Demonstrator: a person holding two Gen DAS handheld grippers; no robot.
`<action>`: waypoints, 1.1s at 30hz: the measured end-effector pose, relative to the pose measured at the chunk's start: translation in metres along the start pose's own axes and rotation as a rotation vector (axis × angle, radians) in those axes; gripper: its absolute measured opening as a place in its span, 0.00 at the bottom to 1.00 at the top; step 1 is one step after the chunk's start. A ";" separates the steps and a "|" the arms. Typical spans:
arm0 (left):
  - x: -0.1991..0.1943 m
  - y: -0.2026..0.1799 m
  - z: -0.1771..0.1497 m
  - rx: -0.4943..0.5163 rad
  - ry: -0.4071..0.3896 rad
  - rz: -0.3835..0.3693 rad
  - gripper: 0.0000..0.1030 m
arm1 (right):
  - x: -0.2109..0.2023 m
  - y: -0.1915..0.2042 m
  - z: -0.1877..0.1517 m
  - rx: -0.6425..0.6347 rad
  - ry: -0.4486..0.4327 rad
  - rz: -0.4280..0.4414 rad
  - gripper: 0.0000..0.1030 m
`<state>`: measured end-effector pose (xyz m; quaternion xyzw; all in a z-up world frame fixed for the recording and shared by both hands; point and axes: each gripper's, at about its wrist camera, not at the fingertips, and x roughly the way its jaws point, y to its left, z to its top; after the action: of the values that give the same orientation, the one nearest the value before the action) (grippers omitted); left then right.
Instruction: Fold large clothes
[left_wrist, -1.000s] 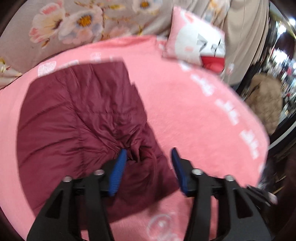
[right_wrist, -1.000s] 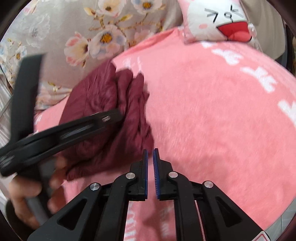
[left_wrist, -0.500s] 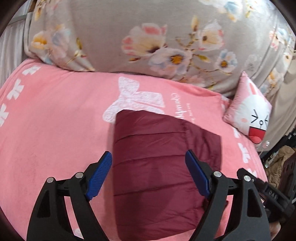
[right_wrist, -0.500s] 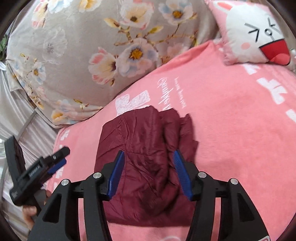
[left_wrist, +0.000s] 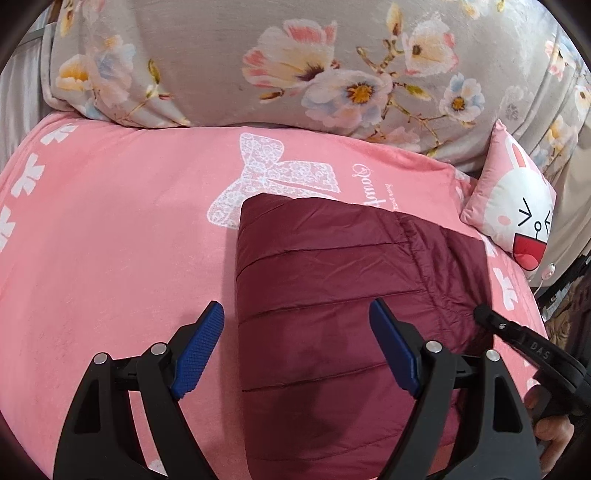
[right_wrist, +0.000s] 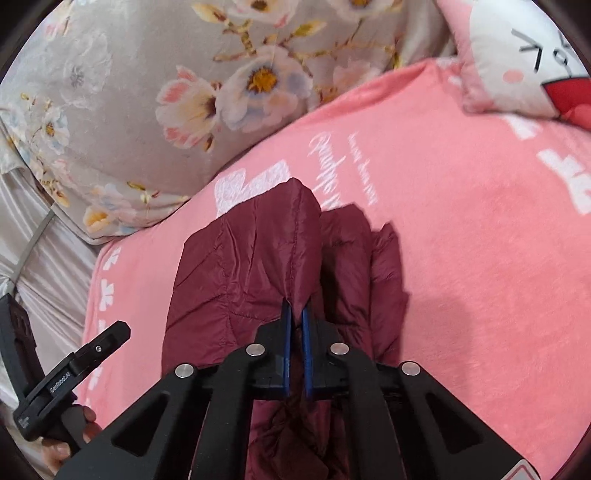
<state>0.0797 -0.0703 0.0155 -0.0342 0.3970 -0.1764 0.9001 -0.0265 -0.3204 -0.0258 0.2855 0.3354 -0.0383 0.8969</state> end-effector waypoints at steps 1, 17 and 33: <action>0.003 -0.004 -0.001 0.010 0.006 -0.003 0.76 | -0.006 -0.002 -0.002 -0.015 -0.013 -0.037 0.04; 0.062 -0.055 -0.029 0.158 0.108 0.102 0.74 | 0.046 -0.010 -0.045 -0.197 0.096 -0.344 0.04; 0.093 -0.059 -0.046 0.196 0.120 0.129 0.84 | 0.068 -0.025 -0.060 -0.206 0.095 -0.349 0.05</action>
<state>0.0873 -0.1536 -0.0697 0.0904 0.4323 -0.1578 0.8832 -0.0150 -0.3003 -0.1169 0.1314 0.4239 -0.1450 0.8843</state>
